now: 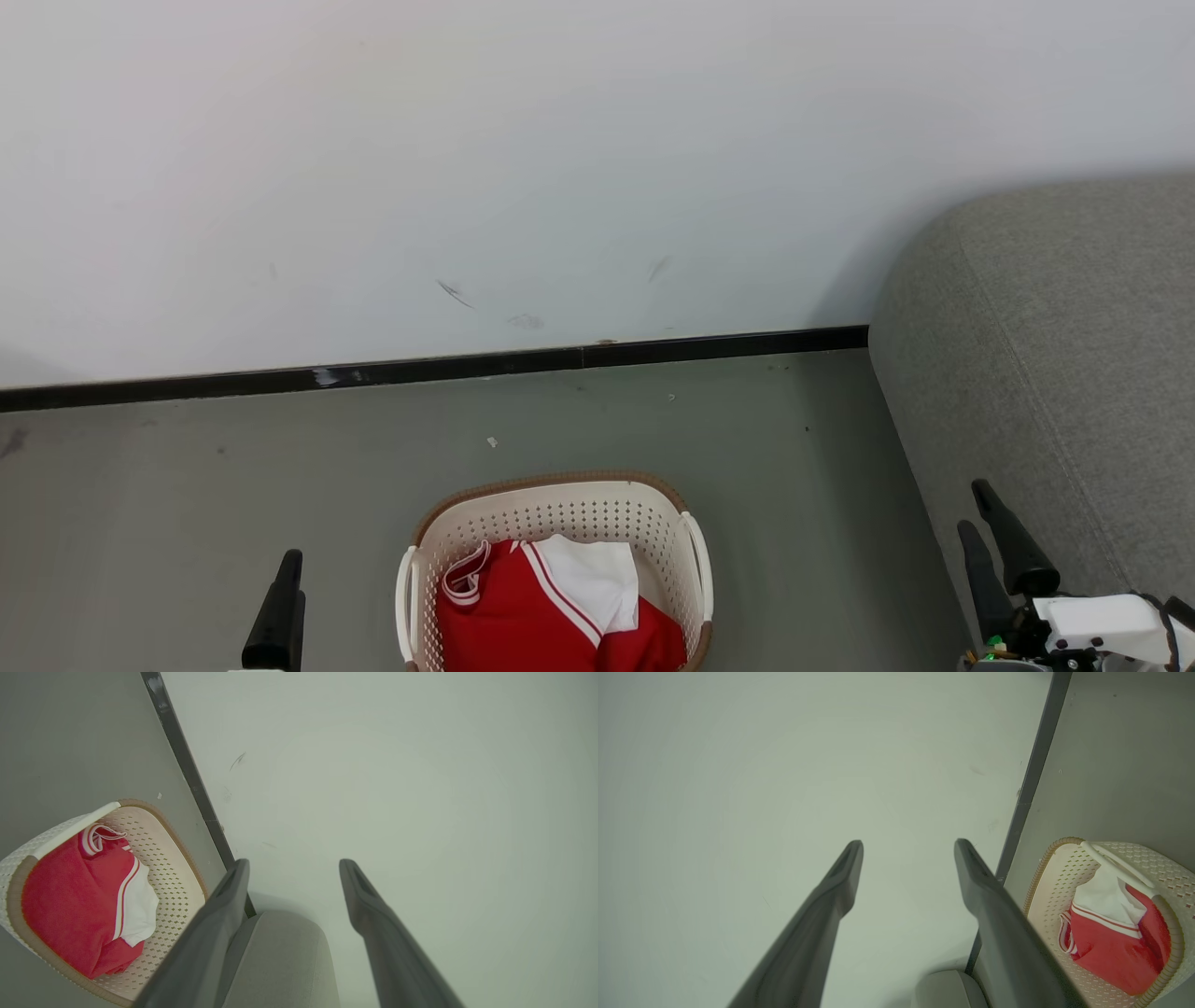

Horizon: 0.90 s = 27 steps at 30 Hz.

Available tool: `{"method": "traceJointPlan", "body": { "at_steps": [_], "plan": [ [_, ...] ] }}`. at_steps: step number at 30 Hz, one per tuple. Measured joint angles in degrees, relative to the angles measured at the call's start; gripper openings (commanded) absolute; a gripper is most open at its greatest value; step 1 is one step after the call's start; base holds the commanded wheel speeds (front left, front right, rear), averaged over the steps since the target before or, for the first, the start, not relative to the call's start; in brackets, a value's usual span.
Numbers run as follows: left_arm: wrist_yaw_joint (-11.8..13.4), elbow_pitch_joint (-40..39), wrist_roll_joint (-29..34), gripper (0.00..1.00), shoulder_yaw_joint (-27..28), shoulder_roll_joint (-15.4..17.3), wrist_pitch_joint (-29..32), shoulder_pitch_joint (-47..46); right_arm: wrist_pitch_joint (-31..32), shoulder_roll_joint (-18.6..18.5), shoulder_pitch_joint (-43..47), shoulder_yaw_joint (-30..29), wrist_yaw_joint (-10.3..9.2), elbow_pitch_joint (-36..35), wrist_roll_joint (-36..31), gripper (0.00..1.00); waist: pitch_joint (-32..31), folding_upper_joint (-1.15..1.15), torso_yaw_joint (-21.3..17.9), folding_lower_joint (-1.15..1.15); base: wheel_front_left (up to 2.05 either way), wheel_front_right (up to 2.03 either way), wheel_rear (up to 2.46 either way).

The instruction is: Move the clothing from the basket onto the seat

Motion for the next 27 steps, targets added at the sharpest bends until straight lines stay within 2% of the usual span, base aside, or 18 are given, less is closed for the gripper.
{"method": "traceJointPlan", "body": {
  "at_steps": [10, 19, 27],
  "plan": [
    [0.0, -0.8, 3.9, 1.00, -2.1, 1.5, -2.5, 0.0, -2.0, -1.0, 0.0, 1.1, 0.00, -1.5, -5.8, 1.00, -0.4, 0.00, 0.0, 0.42, 0.00, 0.00, 0.00],
    [0.0, -1.2, 8.9, 1.00, -4.4, 2.7, -4.5, 0.0, -4.2, -1.8, 0.0, 1.0, 0.00, -3.6, -14.4, 1.00, -1.0, 0.00, 0.0, 0.84, 0.00, 0.00, 0.00],
    [0.0, -1.4, 13.7, 1.00, -6.2, 3.5, -6.1, 0.0, -5.9, -2.5, 0.1, 1.5, 0.01, -5.6, -23.2, 1.00, -1.4, 0.00, 0.2, 0.94, 0.00, 0.00, 0.00]
  ]
}}
